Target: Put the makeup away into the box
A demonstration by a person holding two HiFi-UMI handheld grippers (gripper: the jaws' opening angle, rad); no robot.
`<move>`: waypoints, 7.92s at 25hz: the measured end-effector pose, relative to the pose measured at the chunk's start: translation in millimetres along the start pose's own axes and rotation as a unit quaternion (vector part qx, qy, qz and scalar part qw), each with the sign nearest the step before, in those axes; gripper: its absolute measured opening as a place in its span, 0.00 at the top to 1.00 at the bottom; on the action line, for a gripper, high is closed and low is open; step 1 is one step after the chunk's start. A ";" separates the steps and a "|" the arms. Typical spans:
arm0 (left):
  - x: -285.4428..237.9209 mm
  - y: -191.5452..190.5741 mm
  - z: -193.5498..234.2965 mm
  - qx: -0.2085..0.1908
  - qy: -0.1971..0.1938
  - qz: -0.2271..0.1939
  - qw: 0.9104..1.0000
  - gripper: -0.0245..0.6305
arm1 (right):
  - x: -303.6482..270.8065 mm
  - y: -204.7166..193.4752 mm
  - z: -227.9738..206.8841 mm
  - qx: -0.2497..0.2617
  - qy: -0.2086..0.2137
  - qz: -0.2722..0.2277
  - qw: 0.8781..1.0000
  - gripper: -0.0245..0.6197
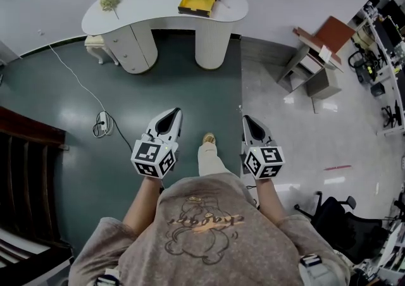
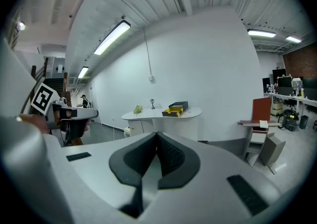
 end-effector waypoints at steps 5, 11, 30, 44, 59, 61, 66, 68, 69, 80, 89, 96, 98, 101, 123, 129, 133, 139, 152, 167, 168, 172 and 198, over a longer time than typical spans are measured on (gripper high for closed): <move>-32.4 11.9 20.2 0.002 -0.001 -0.001 1.000 0.93 | -36.5 18.0 -10.3 0.002 0.003 -0.002 1.000 0.96; -80.7 24.0 43.7 0.004 -0.004 0.011 1.000 0.93 | -80.3 32.8 -26.3 -0.011 0.009 0.001 1.000 0.96; -232.2 67.9 67.9 0.009 0.019 0.013 1.000 0.93 | -197.6 91.7 -129.6 -0.017 0.042 0.012 0.999 0.96; -281.5 77.1 79.1 0.005 0.017 0.006 1.000 0.93 | -240.7 102.0 -158.0 -0.022 0.045 0.023 0.998 0.96; -370.1 92.1 143.7 0.017 0.020 0.005 1.000 0.93 | -340.6 124.0 -184.3 -0.019 0.050 0.037 0.998 0.96; -383.3 97.9 155.9 0.018 0.019 0.005 1.000 0.93 | -357.0 129.5 -187.3 -0.019 0.048 0.038 0.998 0.96; -423.1 113.7 188.0 0.019 0.012 0.007 1.000 0.93 | -403.4 146.8 -196.3 -0.021 0.042 0.040 0.998 0.96; -439.6 120.7 200.8 0.020 0.007 0.008 1.000 0.93 | -422.5 154.2 -199.4 -0.021 0.038 0.041 0.998 0.96; -446.7 123.3 207.9 0.020 0.005 0.010 1.000 0.93 | -431.6 157.8 -199.6 -0.022 0.036 0.040 0.998 0.96; -528.5 154.7 270.0 0.018 -0.029 0.015 0.999 0.93 | -518.7 194.8 -213.7 -0.025 0.008 0.035 0.999 0.96; -577.6 164.0 306.8 0.027 -0.066 0.024 0.997 0.93 | -568.1 210.0 -216.2 -0.026 -0.019 0.029 0.999 0.96; -603.9 163.9 314.3 0.028 -0.084 0.034 0.995 0.93 | -582.6 212.1 -229.8 -0.032 -0.039 0.035 0.998 0.96; -609.9 164.3 315.5 0.030 -0.086 0.037 0.995 0.93 | -586.0 213.9 -233.2 -0.032 -0.041 0.037 0.998 0.96; -619.6 167.3 317.2 0.032 -0.087 0.037 0.995 0.93 | -592.1 216.9 -239.2 -0.032 -0.042 0.038 0.998 0.96; -662.8 188.6 345.0 0.027 -0.027 0.033 0.999 0.93 | -648.2 261.7 -295.7 -0.025 -0.012 0.008 1.000 0.96; -668.2 189.4 343.3 0.030 -0.022 0.030 0.999 0.93 | -651.9 268.4 -304.8 -0.018 -0.003 -0.003 1.000 0.96; -671.0 187.4 339.0 0.032 -0.024 0.031 0.999 0.93 | -652.8 269.5 -302.0 -0.011 0.008 -0.007 1.000 0.93; -674.2 185.9 335.3 0.035 -0.025 0.035 0.998 0.93 | -656.5 269.6 -304.2 -0.015 0.017 -0.003 1.000 0.85; -666.3 184.7 340.4 0.035 -0.011 0.040 0.999 0.93 | -675.9 259.5 -299.4 -0.017 0.051 0.030 0.998 0.61; -660.2 178.2 351.0 0.042 0.007 0.045 0.998 0.93 | -723.1 226.9 -305.9 0.019 0.054 0.116 0.992 0.44; -659.7 177.9 351.9 0.043 0.010 0.046 0.998 0.93 | -728.0 223.0 -307.5 0.021 0.052 0.122 0.991 0.45; -657.0 177.0 356.1 0.047 0.019 0.045 0.998 0.93 | -747.3 194.2 -316.2 0.033 0.046 0.159 0.986 0.48; -625.8 167.7 388.8 0.070 0.094 0.049 0.992 0.93 | -799.5 86.1 -324.8 0.089 0.061 0.290 0.951 0.67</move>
Point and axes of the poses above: the fingertips, and each gripper's own axes: x backward along the fingers, z to its left, y out of its top, the point moved 1 cm from there along x, backward along the fingers, and after that the axes turned 1 degree about -x, right-handed, at the moved point
